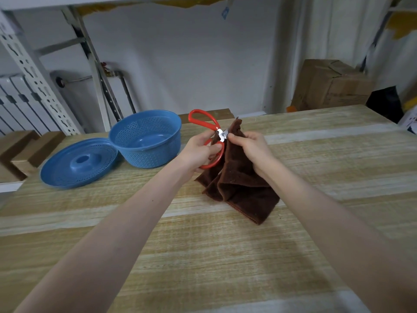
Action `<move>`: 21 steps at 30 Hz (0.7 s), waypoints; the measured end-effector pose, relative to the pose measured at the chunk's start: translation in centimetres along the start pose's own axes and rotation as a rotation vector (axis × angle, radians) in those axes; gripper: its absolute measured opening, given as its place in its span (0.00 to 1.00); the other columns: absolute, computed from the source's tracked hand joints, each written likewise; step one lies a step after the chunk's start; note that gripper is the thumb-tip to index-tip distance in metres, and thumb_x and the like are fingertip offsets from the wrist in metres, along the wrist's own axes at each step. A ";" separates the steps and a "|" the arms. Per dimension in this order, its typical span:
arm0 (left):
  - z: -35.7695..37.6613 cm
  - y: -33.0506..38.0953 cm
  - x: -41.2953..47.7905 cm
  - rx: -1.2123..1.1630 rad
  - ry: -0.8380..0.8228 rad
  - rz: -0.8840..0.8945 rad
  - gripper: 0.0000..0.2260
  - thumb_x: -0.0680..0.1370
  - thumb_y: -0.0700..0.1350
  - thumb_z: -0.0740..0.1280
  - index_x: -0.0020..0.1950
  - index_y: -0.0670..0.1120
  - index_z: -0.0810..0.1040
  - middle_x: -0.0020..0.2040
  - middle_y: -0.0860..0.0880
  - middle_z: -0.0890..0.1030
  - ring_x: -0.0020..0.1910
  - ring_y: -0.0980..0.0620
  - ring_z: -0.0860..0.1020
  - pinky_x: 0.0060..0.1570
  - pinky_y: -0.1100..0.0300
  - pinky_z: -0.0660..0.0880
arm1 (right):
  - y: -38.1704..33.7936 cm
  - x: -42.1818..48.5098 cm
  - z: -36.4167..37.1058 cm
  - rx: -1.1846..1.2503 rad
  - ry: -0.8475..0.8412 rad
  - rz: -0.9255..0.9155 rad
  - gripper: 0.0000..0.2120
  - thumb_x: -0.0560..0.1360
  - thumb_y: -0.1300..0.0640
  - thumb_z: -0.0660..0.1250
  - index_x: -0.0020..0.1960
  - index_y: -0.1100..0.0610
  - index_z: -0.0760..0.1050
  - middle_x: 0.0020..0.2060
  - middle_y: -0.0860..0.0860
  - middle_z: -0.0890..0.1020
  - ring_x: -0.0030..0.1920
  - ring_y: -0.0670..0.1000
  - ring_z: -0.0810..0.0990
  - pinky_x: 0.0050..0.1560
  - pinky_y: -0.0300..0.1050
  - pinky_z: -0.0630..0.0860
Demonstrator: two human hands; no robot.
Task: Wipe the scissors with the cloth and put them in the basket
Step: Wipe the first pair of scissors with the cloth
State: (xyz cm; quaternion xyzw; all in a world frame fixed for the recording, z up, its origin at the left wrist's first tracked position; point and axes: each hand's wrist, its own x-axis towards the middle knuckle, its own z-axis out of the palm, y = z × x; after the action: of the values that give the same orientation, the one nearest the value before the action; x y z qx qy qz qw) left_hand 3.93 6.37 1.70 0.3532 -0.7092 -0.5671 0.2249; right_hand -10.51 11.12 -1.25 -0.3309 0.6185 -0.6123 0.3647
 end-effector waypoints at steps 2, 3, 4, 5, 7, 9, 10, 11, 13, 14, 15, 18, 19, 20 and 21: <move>-0.5 -0.4 0.2 0.002 -0.017 -0.012 0.19 0.82 0.38 0.61 0.68 0.57 0.69 0.22 0.60 0.71 0.17 0.62 0.66 0.17 0.70 0.60 | 0.1 0.0 -0.3 -0.022 -0.018 0.008 0.08 0.75 0.58 0.71 0.37 0.57 0.80 0.31 0.51 0.84 0.35 0.52 0.83 0.47 0.52 0.79; -0.6 -0.6 0.3 0.012 -0.025 -0.017 0.18 0.81 0.39 0.61 0.67 0.58 0.70 0.22 0.59 0.71 0.18 0.62 0.65 0.17 0.69 0.59 | 0.2 0.0 -0.5 -0.024 -0.019 0.016 0.08 0.75 0.58 0.71 0.38 0.58 0.80 0.31 0.52 0.84 0.34 0.53 0.83 0.48 0.53 0.79; -0.7 -0.7 0.5 0.019 -0.029 -0.022 0.18 0.81 0.39 0.62 0.65 0.59 0.70 0.22 0.58 0.70 0.19 0.61 0.63 0.17 0.68 0.58 | 0.2 0.0 -0.6 -0.026 -0.017 0.026 0.08 0.75 0.57 0.71 0.38 0.58 0.81 0.31 0.52 0.84 0.35 0.53 0.83 0.48 0.53 0.80; -0.7 -0.9 0.6 0.025 -0.029 -0.028 0.17 0.81 0.40 0.62 0.63 0.60 0.71 0.23 0.58 0.69 0.19 0.60 0.62 0.18 0.67 0.57 | 0.2 -0.1 -0.6 -0.028 -0.013 0.032 0.08 0.75 0.57 0.72 0.38 0.58 0.81 0.32 0.53 0.84 0.35 0.54 0.84 0.48 0.54 0.80; -0.6 -1.0 0.6 0.022 -0.025 -0.038 0.16 0.81 0.40 0.62 0.60 0.62 0.72 0.25 0.55 0.67 0.21 0.59 0.61 0.19 0.66 0.56 | 0.2 0.0 -0.7 -0.042 -0.005 0.033 0.08 0.74 0.56 0.72 0.38 0.58 0.81 0.32 0.53 0.84 0.36 0.54 0.84 0.48 0.53 0.81; -0.8 -1.2 0.7 0.006 -0.035 -0.047 0.16 0.81 0.40 0.62 0.57 0.63 0.73 0.26 0.54 0.65 0.21 0.58 0.60 0.19 0.66 0.55 | 0.0 0.0 -0.9 -0.087 -0.040 0.024 0.08 0.76 0.58 0.70 0.39 0.58 0.81 0.33 0.52 0.84 0.36 0.52 0.84 0.45 0.50 0.81; -0.9 -1.3 0.7 -0.004 -0.047 -0.052 0.16 0.81 0.40 0.62 0.57 0.64 0.73 0.27 0.54 0.65 0.22 0.57 0.60 0.20 0.65 0.53 | -0.1 0.0 -1.2 -0.115 -0.075 0.016 0.07 0.76 0.59 0.69 0.40 0.59 0.80 0.33 0.52 0.83 0.35 0.51 0.83 0.44 0.48 0.81; -1.1 -1.3 0.8 -0.012 -0.059 -0.058 0.17 0.81 0.41 0.62 0.59 0.64 0.72 0.27 0.53 0.65 0.23 0.57 0.59 0.21 0.64 0.52 | -0.1 0.0 -1.4 -0.139 -0.112 0.010 0.07 0.77 0.61 0.68 0.41 0.59 0.80 0.33 0.52 0.83 0.35 0.50 0.82 0.42 0.45 0.80; -1.4 -1.5 1.1 -0.015 -0.063 -0.074 0.18 0.81 0.41 0.62 0.64 0.63 0.71 0.29 0.52 0.64 0.24 0.56 0.58 0.22 0.63 0.52 | -0.2 0.2 -2.0 -0.182 -0.159 0.012 0.07 0.77 0.64 0.66 0.41 0.60 0.78 0.32 0.52 0.81 0.33 0.49 0.81 0.39 0.41 0.79; -1.5 -1.5 1.2 -0.015 -0.059 -0.077 0.19 0.81 0.41 0.62 0.66 0.62 0.70 0.29 0.51 0.64 0.24 0.56 0.58 0.22 0.63 0.52 | -0.2 0.4 -2.2 -0.188 -0.167 0.020 0.07 0.77 0.64 0.66 0.41 0.59 0.78 0.31 0.51 0.82 0.33 0.49 0.81 0.38 0.40 0.79; -1.5 -1.5 1.3 -0.015 -0.056 -0.077 0.19 0.81 0.41 0.62 0.67 0.62 0.70 0.29 0.51 0.64 0.24 0.56 0.58 0.22 0.63 0.52 | -0.1 0.6 -2.3 -0.177 -0.162 0.036 0.07 0.77 0.63 0.66 0.41 0.58 0.79 0.30 0.50 0.82 0.34 0.49 0.81 0.38 0.41 0.79; -1.4 -1.3 1.4 -0.026 -0.045 -0.071 0.18 0.82 0.41 0.62 0.65 0.62 0.70 0.28 0.52 0.64 0.24 0.56 0.58 0.23 0.62 0.52 | 0.3 0.9 -2.3 -0.123 -0.087 0.067 0.03 0.75 0.57 0.71 0.44 0.57 0.82 0.33 0.51 0.85 0.37 0.52 0.84 0.41 0.44 0.79; -1.4 -1.3 1.4 -0.026 -0.043 -0.069 0.17 0.82 0.41 0.61 0.64 0.62 0.70 0.28 0.52 0.64 0.24 0.56 0.58 0.23 0.62 0.52 | 0.4 0.9 -2.3 -0.102 -0.064 0.071 0.04 0.74 0.56 0.72 0.44 0.57 0.82 0.33 0.52 0.85 0.37 0.53 0.84 0.41 0.45 0.79; -1.5 -1.3 1.4 -0.023 -0.041 -0.068 0.16 0.82 0.41 0.61 0.63 0.62 0.71 0.28 0.53 0.63 0.24 0.56 0.58 0.23 0.62 0.52 | 0.4 0.9 -2.3 -0.088 -0.056 0.070 0.05 0.74 0.55 0.73 0.44 0.57 0.83 0.34 0.53 0.85 0.37 0.53 0.85 0.41 0.45 0.79; -1.6 -1.3 1.4 -0.021 -0.041 -0.066 0.16 0.82 0.41 0.61 0.63 0.62 0.71 0.28 0.53 0.63 0.24 0.57 0.58 0.23 0.62 0.52 | 0.5 0.9 -2.3 -0.085 -0.063 0.064 0.05 0.74 0.56 0.73 0.44 0.57 0.83 0.34 0.53 0.85 0.36 0.53 0.85 0.41 0.45 0.79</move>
State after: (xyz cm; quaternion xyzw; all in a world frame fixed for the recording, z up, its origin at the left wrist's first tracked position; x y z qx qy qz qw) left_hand 4.46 4.14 0.77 0.3624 -0.6956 -0.5888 0.1952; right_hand -12.96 11.55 -1.80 -0.3453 0.6424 -0.5629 0.3890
